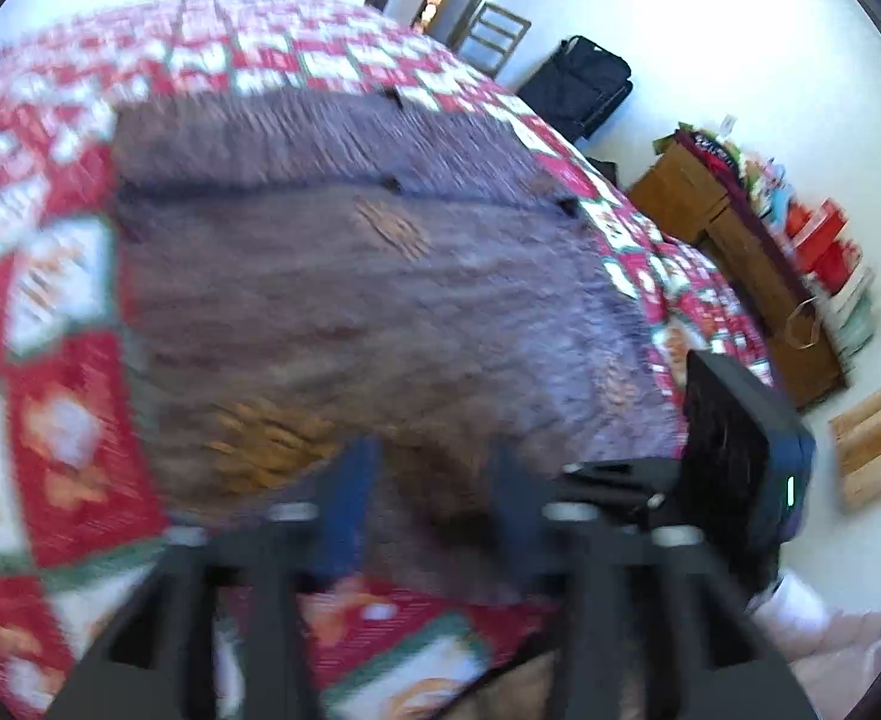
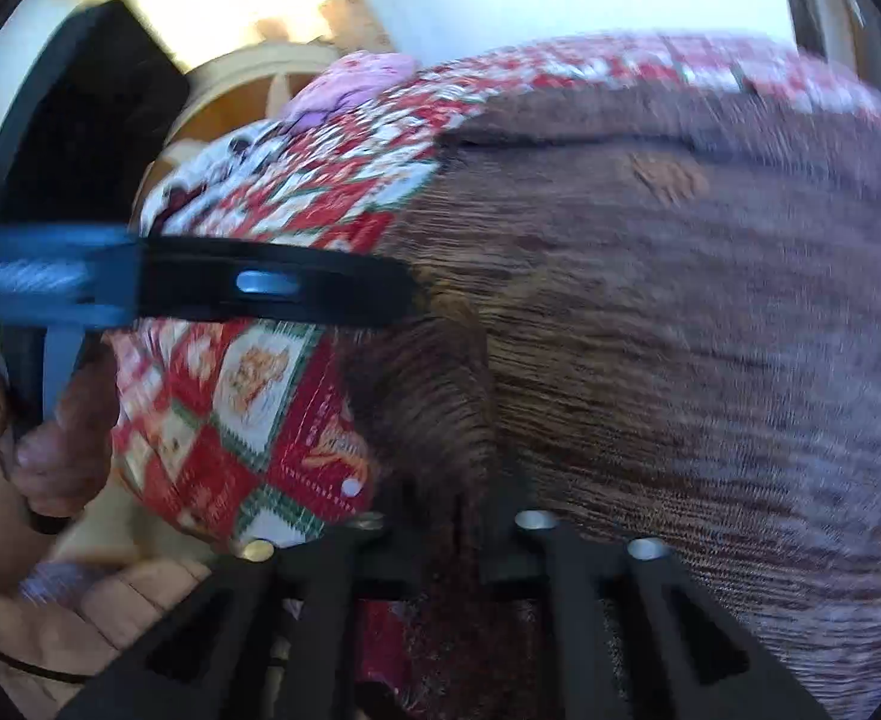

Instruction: Fold small clothes

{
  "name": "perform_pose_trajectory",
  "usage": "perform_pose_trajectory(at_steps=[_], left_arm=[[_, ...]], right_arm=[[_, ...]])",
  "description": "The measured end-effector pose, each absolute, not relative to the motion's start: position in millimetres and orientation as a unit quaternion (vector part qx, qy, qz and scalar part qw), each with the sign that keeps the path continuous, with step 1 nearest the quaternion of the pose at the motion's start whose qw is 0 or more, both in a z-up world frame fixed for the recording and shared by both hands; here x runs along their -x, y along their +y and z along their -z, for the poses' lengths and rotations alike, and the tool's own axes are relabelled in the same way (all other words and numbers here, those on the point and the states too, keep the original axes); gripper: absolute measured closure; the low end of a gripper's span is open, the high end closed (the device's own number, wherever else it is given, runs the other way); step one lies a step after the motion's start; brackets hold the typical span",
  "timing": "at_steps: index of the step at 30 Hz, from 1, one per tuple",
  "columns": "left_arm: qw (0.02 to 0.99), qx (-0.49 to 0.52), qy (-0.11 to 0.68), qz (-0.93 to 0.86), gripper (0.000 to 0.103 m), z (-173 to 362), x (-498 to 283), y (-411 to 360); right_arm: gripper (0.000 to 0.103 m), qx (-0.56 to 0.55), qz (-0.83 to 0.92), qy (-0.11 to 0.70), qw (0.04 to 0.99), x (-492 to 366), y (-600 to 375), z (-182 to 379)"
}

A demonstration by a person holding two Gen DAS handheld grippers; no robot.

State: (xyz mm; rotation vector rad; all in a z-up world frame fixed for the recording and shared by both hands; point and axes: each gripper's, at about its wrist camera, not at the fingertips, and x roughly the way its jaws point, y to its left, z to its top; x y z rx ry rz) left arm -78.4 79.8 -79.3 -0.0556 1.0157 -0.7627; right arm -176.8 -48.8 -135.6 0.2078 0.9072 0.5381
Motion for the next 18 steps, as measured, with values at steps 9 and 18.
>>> perform_pose_trajectory(at_steps=[9, 18], left_arm=[[0.809, -0.130, 0.383, 0.427, 0.015, 70, 84, 75], [0.727, -0.355, 0.334, 0.483, 0.015, 118, 106, 15]], right_arm=[[0.095, -0.212, -0.257, 0.416, 0.846, 176, -100, 136], [0.095, -0.216, -0.217, 0.467, 0.830, 155, -96, 148]])
